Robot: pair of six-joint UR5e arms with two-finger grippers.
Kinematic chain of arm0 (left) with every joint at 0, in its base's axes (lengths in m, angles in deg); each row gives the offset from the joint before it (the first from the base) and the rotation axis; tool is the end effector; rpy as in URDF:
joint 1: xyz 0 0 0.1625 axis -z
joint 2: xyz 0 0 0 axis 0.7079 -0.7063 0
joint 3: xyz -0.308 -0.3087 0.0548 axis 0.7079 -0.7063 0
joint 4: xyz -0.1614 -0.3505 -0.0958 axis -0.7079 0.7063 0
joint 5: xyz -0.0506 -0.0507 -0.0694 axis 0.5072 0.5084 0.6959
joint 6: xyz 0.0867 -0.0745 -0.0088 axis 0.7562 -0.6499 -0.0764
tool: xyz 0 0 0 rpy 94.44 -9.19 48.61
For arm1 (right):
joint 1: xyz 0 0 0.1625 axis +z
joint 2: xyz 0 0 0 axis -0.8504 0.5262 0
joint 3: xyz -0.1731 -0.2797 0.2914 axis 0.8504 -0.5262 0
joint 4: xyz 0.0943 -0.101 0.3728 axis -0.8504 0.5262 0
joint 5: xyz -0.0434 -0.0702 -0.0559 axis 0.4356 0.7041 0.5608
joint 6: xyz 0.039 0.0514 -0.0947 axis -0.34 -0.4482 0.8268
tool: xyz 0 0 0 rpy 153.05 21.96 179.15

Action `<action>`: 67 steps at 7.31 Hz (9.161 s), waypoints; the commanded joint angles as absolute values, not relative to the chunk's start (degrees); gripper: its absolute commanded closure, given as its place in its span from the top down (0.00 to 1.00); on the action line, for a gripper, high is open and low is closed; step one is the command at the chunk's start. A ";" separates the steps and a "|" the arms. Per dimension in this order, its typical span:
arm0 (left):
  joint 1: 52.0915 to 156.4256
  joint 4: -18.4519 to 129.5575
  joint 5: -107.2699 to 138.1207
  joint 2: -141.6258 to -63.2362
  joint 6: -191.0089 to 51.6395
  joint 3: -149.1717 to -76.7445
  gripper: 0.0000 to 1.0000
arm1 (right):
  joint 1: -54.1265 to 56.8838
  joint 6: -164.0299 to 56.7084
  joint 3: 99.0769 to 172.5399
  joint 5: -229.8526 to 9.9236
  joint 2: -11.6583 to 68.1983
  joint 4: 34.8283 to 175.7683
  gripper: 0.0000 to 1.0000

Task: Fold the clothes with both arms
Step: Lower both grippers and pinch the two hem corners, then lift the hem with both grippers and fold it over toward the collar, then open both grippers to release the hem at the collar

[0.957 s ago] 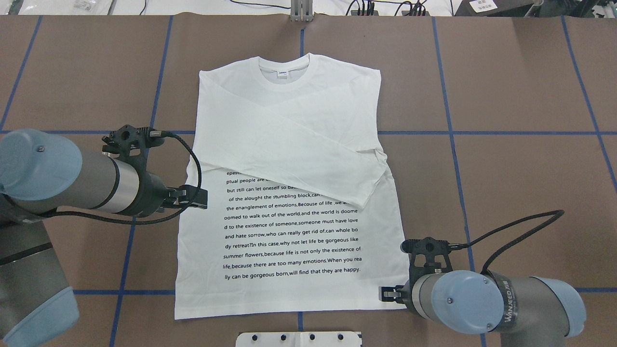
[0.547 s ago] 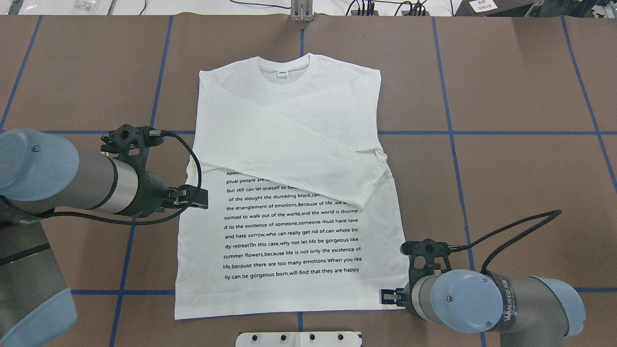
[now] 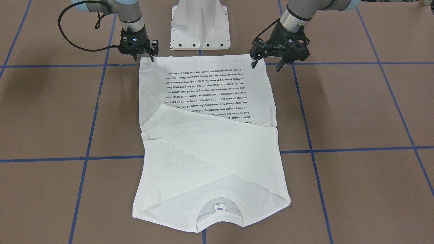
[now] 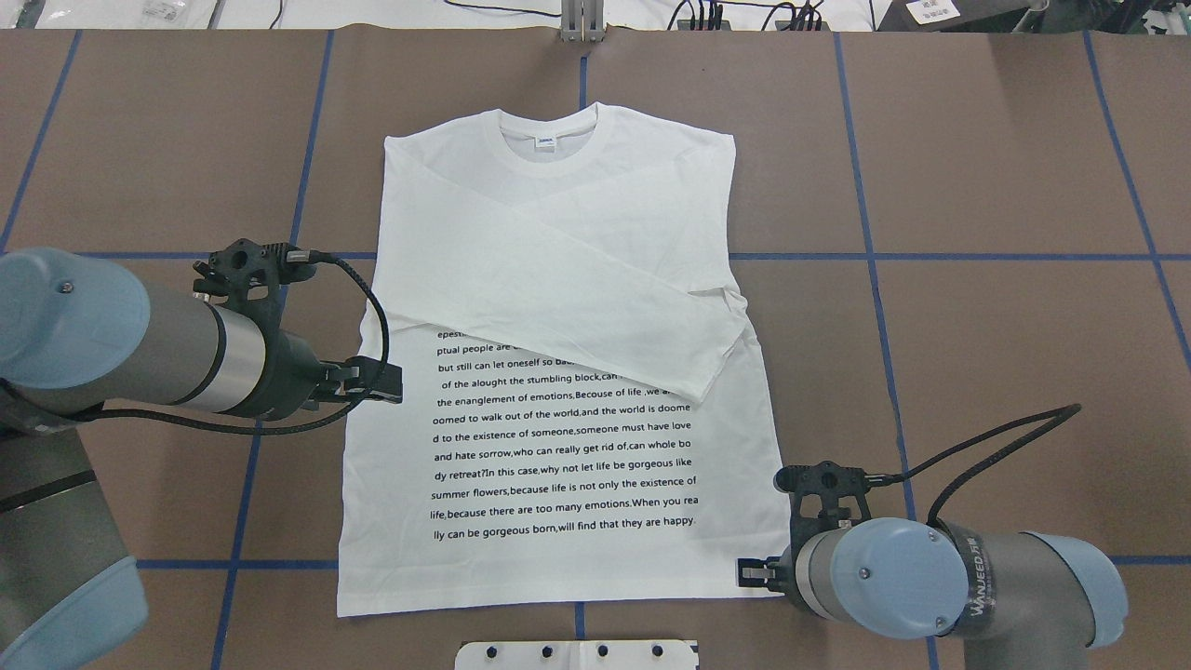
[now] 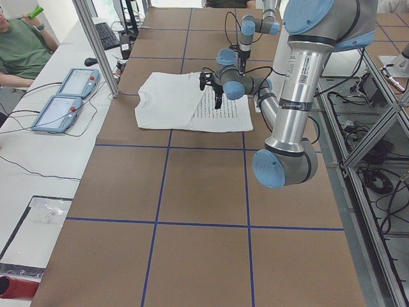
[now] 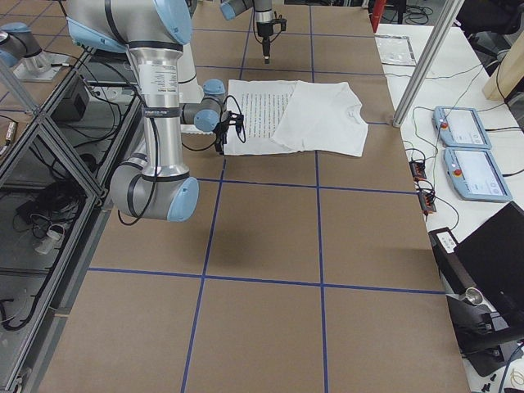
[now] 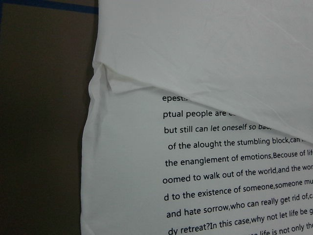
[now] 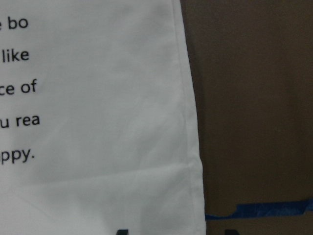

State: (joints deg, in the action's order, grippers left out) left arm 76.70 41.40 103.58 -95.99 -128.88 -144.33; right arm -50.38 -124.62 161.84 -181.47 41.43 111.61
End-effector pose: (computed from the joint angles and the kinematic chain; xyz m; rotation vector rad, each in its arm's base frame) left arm 0.3821 -0.3466 0.2968 0.1152 1.0362 -0.0738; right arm -0.4859 -0.1927 0.3945 -0.0071 -0.7524 0.0592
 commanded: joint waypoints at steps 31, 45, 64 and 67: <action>52.45 42.72 89.43 -88.29 -157.52 -139.94 0.39 | -45.16 -125.14 166.21 -184.59 40.20 112.22 0.00; 52.09 24.97 98.64 -89.60 -156.64 -167.36 0.00 | -36.82 -124.44 186.08 -212.80 56.03 112.75 0.00; 92.17 59.16 105.86 -114.56 -129.13 -101.71 0.00 | -7.54 -113.18 120.51 -208.93 10.67 103.87 0.00; 92.17 58.98 105.95 -115.97 -129.49 -101.97 0.00 | -7.63 -113.19 120.60 -208.85 9.71 103.70 0.01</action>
